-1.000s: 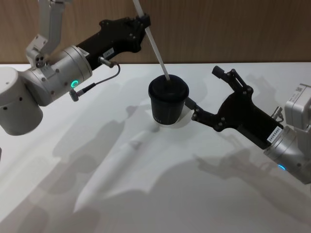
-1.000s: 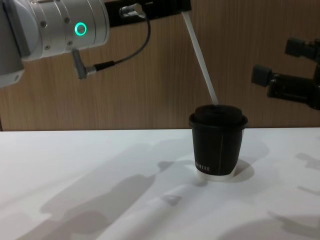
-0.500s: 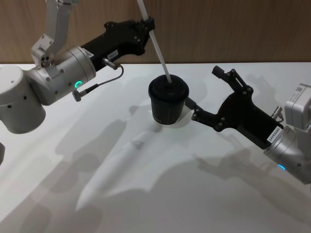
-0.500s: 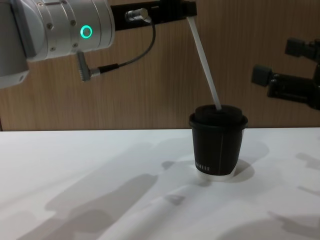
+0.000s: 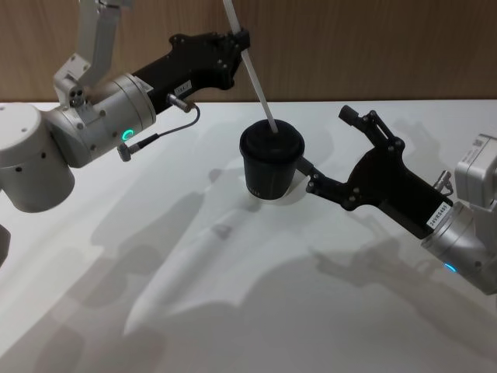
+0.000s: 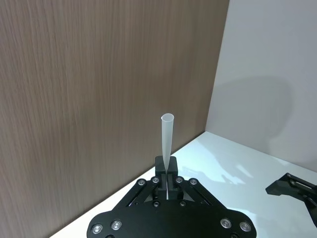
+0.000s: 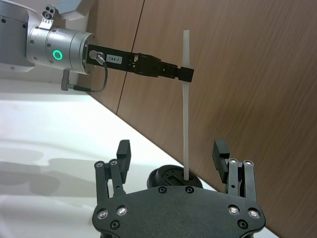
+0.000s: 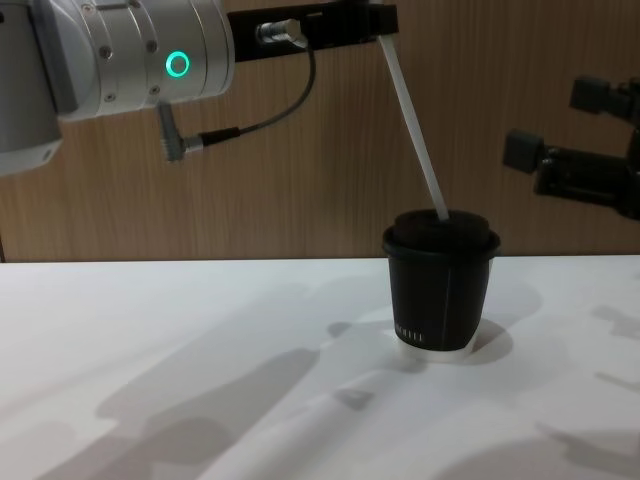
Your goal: Pick up the straw with one hand, pass it to the other hand, and insert it into the cup.
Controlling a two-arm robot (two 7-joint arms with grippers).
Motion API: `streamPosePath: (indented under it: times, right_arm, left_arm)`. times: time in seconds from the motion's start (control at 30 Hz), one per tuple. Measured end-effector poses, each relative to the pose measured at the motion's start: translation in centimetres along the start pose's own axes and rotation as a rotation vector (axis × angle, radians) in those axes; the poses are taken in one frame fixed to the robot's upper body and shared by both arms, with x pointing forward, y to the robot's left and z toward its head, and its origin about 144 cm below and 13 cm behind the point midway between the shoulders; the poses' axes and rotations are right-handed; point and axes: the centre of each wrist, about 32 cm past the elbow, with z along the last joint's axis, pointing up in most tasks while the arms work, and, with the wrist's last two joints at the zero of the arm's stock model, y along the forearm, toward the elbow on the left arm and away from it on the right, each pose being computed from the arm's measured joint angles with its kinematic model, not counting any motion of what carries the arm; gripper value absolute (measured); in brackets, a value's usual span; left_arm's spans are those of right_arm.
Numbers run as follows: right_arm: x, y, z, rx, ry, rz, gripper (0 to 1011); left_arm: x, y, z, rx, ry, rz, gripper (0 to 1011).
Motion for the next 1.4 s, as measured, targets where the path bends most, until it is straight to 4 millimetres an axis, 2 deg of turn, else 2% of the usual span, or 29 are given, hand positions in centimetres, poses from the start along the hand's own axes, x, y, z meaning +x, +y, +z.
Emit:
streamPosePath:
  times: [1.4]
  right_arm:
    - [0.00,0.00,0.00,0.000,0.000,0.000,1001]
  left_arm:
    - [-0.03,0.58,0.39,-0.042,-0.001,0.003,17]
